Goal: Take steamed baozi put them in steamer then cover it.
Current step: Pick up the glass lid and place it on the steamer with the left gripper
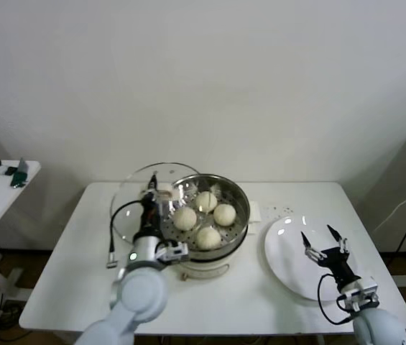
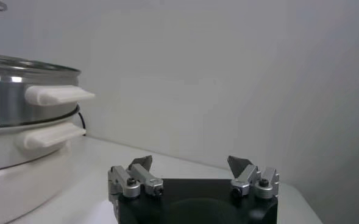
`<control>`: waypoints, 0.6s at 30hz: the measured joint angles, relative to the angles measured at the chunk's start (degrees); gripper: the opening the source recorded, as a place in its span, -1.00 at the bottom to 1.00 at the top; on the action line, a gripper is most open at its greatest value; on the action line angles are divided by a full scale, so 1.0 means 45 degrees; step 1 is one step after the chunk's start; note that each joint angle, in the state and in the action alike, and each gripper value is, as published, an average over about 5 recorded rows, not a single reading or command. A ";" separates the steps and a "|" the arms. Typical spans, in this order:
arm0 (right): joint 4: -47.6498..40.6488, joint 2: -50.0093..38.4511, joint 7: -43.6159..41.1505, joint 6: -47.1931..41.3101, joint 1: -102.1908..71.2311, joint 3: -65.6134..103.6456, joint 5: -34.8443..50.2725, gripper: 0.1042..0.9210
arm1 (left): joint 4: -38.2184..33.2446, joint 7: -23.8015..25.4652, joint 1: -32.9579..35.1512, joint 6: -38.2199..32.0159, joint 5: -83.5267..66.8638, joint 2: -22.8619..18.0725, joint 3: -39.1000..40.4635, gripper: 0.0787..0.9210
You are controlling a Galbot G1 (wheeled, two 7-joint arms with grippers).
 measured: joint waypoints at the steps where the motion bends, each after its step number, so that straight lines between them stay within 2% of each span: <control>1: -0.0011 0.0001 0.0000 0.0011 -0.0016 0.0029 -0.0009 0.76 | 0.0124 0.0082 -0.0157 0.0000 0.0112 -0.0192 0.0177 -0.83; 12: -0.0156 0.0021 -0.0033 0.0159 -0.0157 0.0386 -0.0039 0.76 | 0.1634 0.0561 -0.1062 -0.0007 0.1108 -0.2172 0.1420 -0.83; 18: -0.0167 0.0106 -0.0041 0.0205 -0.0218 0.0517 -0.0120 0.76 | 0.2390 0.0630 -0.1191 -0.0008 0.1654 -0.2916 0.1573 -0.83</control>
